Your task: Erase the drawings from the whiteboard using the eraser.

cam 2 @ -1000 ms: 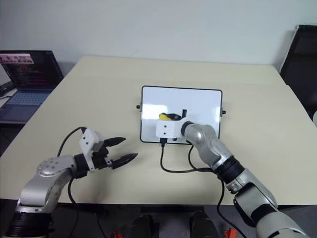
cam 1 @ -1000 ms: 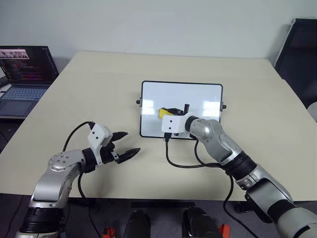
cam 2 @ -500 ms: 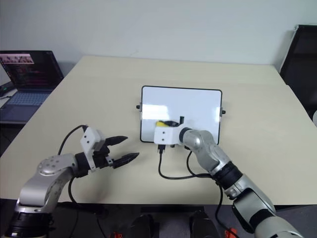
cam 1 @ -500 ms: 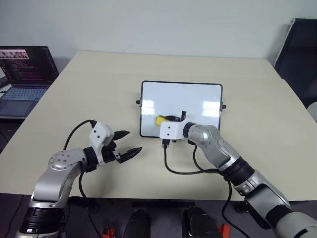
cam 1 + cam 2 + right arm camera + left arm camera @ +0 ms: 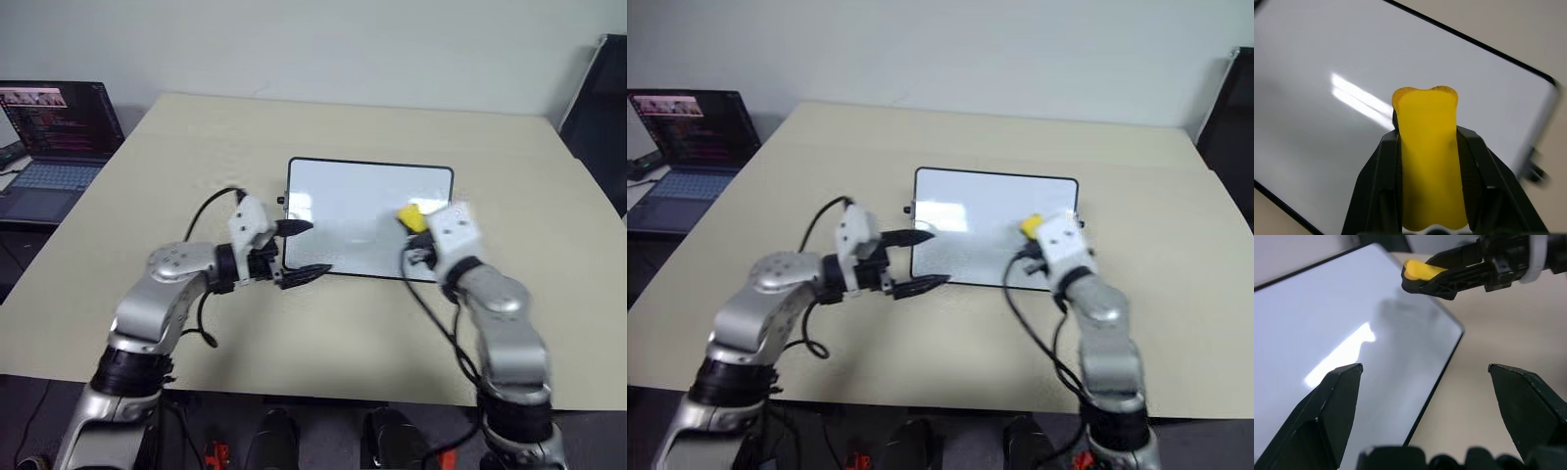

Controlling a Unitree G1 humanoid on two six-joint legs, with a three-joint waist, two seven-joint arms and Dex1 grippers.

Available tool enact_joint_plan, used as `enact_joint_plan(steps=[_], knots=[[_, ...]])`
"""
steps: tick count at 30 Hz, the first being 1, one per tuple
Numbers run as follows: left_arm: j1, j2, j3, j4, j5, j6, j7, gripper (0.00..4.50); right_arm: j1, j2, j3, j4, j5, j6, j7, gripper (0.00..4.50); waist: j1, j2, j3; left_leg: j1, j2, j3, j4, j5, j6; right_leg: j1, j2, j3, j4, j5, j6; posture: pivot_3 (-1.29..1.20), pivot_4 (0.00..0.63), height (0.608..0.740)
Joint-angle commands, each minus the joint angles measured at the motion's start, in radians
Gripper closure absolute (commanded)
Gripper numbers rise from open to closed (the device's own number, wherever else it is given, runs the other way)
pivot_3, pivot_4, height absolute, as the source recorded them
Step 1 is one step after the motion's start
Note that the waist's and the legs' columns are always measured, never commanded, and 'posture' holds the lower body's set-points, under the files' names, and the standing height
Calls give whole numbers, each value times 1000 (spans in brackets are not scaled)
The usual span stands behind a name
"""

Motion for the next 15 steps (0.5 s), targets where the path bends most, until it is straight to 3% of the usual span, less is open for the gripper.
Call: enact_joint_plan(steps=[1,8,15], knots=[[-77,-39,-80,44,21,-52,-85,0,75,-31,-94,-122,31,108,-1,3357,-1,0,0,0,0,0,0,0,0,0,0,0,0,0,0,0,150,740],[-236,-196,-213,222,101,-161,-167,0,92,-15,-245,14,126,122,-73,3357,-17,0,0,1,0,0,2,1,1,2,0,1,0,0,-3,0,150,740],[-335,-311,-256,389,167,-243,-197,0,24,-53,-309,235,218,30,-129,3357,-26,2,1,1,0,0,4,1,1,3,0,2,0,2,1,0,150,740]])
